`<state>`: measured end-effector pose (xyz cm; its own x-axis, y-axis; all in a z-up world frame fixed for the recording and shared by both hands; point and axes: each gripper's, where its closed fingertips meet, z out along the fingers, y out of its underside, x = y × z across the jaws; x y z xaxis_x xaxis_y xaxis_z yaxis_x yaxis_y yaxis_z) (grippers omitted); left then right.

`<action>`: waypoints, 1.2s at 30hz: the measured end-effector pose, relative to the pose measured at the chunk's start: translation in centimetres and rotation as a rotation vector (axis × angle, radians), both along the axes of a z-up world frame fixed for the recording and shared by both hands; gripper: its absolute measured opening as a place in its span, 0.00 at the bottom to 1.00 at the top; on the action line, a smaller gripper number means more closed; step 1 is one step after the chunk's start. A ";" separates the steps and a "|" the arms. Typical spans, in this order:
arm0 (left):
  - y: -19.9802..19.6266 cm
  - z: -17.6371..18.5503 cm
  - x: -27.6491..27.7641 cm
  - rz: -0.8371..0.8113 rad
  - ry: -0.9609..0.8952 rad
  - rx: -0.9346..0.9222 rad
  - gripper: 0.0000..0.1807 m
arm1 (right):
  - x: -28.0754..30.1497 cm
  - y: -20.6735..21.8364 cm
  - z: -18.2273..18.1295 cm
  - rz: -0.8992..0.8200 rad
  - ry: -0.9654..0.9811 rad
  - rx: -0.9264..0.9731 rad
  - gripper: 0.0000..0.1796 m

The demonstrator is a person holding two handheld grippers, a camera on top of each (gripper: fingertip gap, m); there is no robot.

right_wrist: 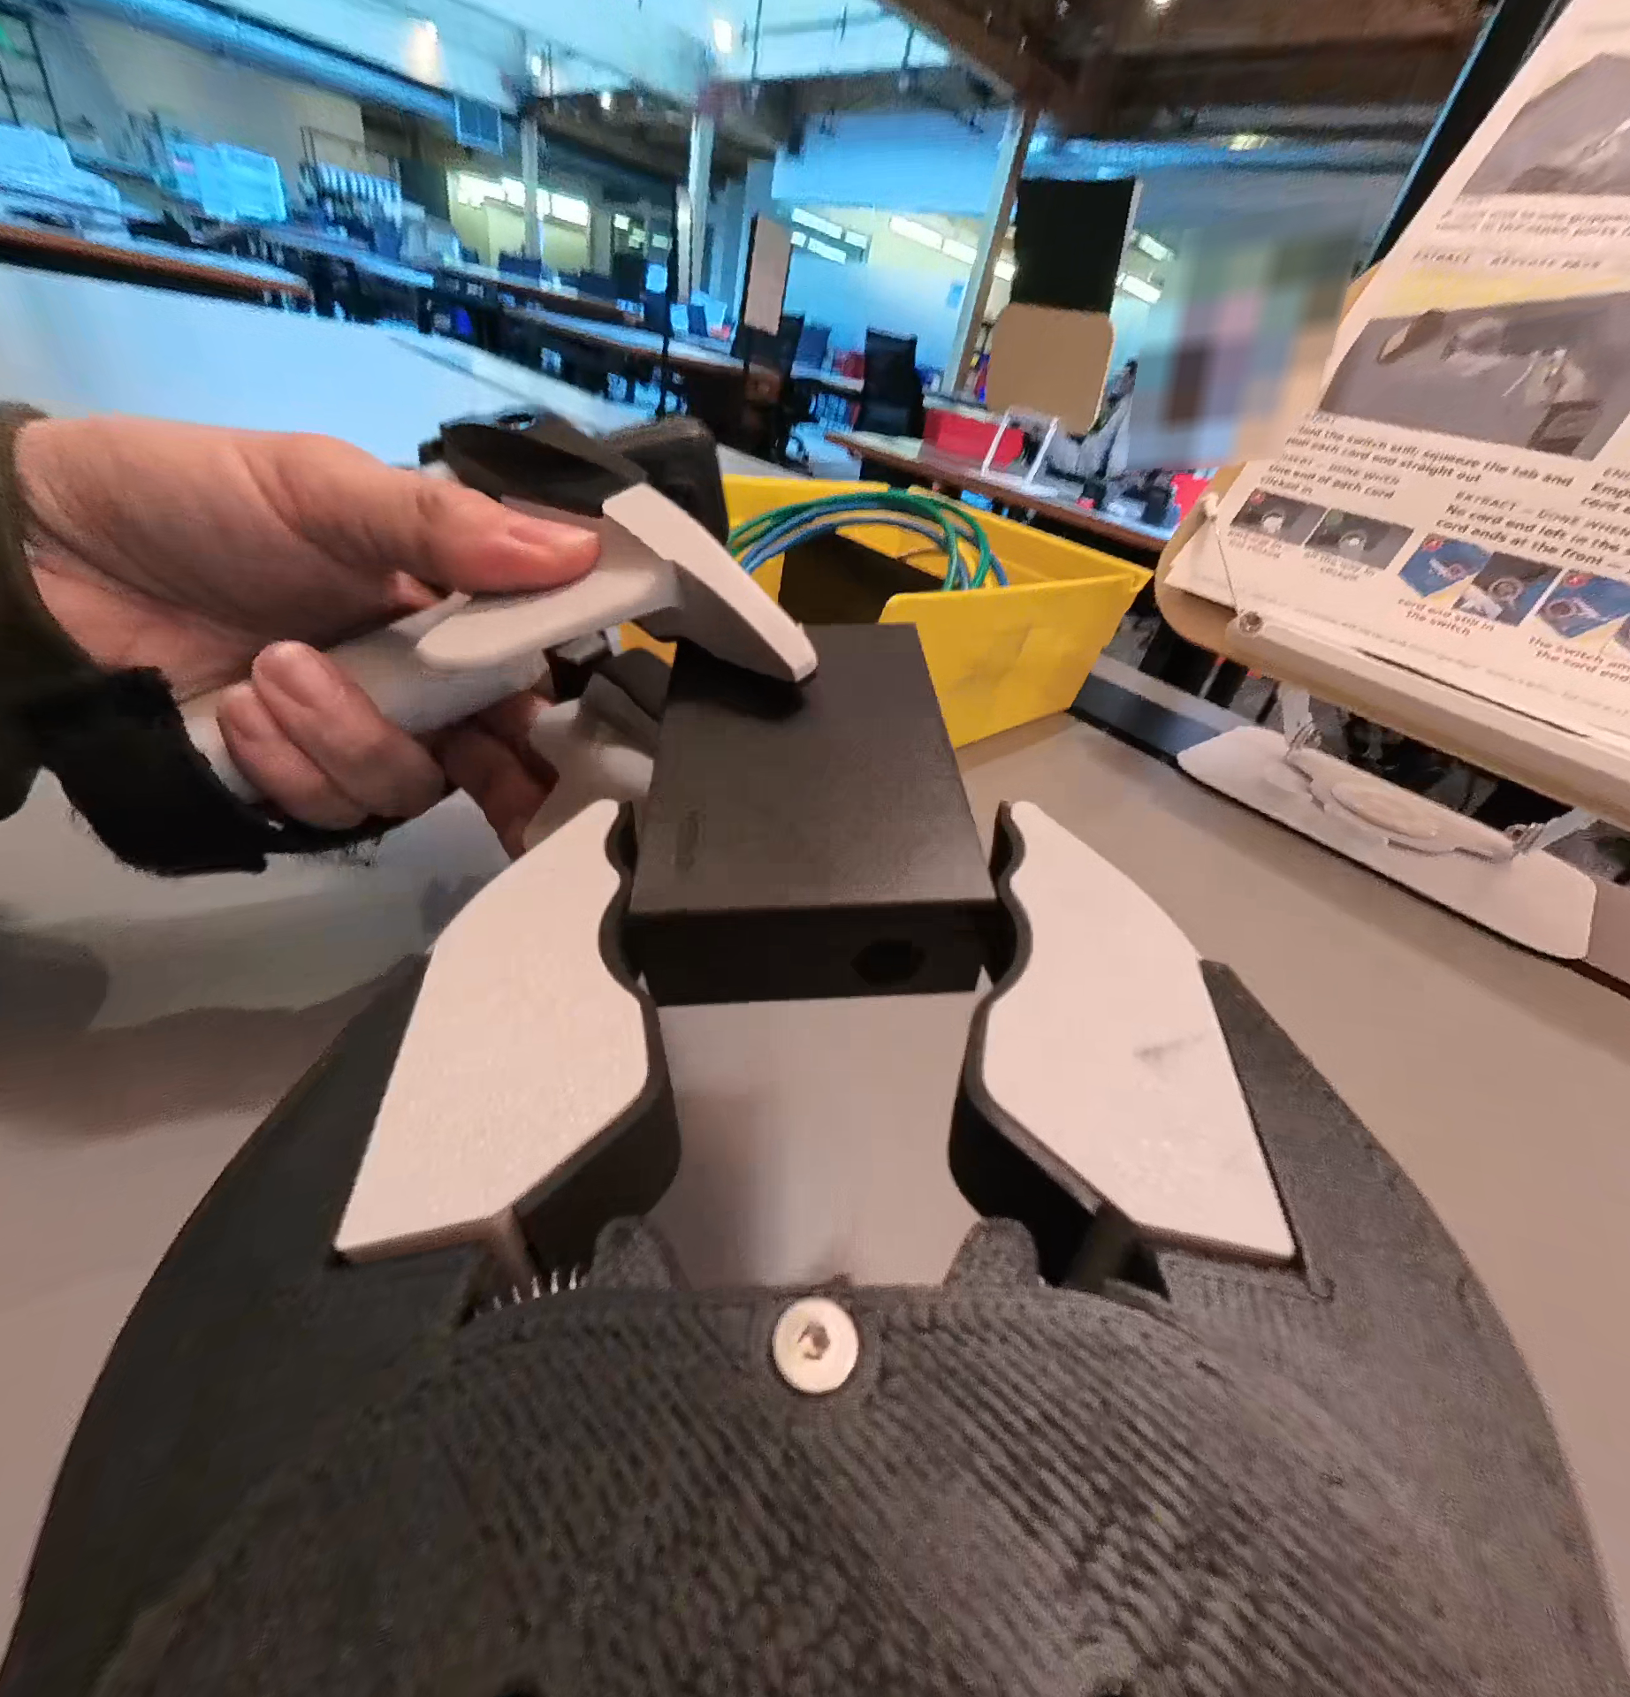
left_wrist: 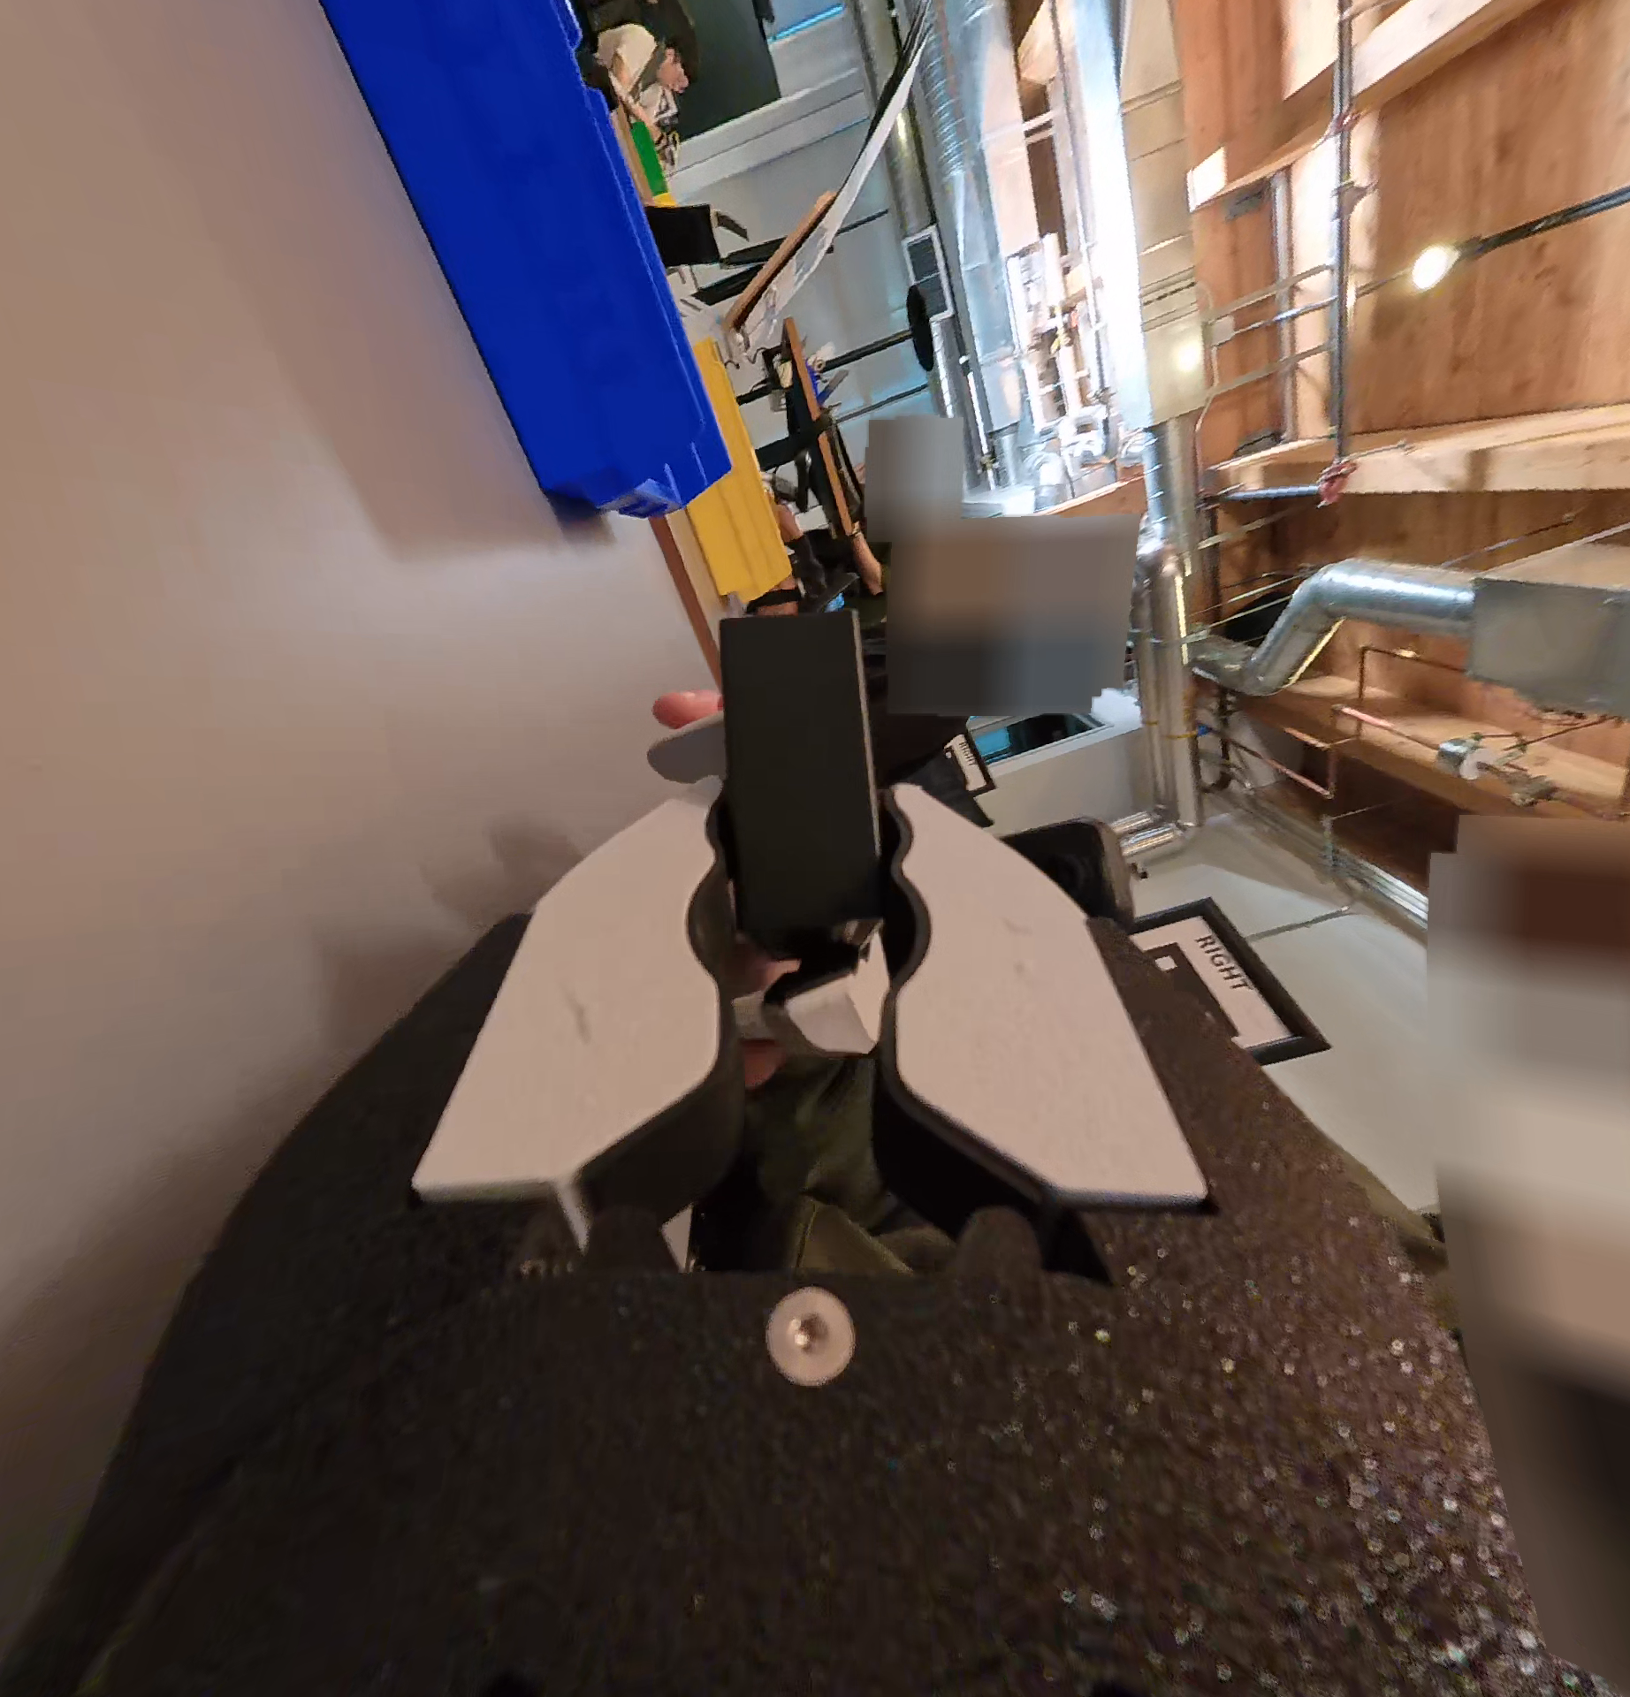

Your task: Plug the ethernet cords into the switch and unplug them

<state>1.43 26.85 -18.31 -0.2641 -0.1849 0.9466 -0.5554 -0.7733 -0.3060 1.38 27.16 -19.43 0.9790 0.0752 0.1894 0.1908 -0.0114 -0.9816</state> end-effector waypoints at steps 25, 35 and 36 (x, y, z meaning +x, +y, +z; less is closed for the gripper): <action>4.2 2.1 0.1 0.300 -0.101 0.238 0.18 | 3.5 -0.6 1.3 -0.173 0.200 0.114 0.36; 8.5 1.8 -2.0 0.496 -0.090 0.981 0.18 | 10.3 -3.7 1.8 -0.357 0.179 0.138 0.36; 9.6 1.4 -2.5 0.514 -0.047 1.008 0.18 | 11.1 -4.2 1.9 -0.380 0.151 0.141 0.36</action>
<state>-1.08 36.40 -16.93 0.0320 -0.9548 0.2956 -0.2139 -0.2955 -0.9311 12.50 23.00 -17.52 0.9496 -0.3126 0.0243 0.0529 0.0832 -0.9951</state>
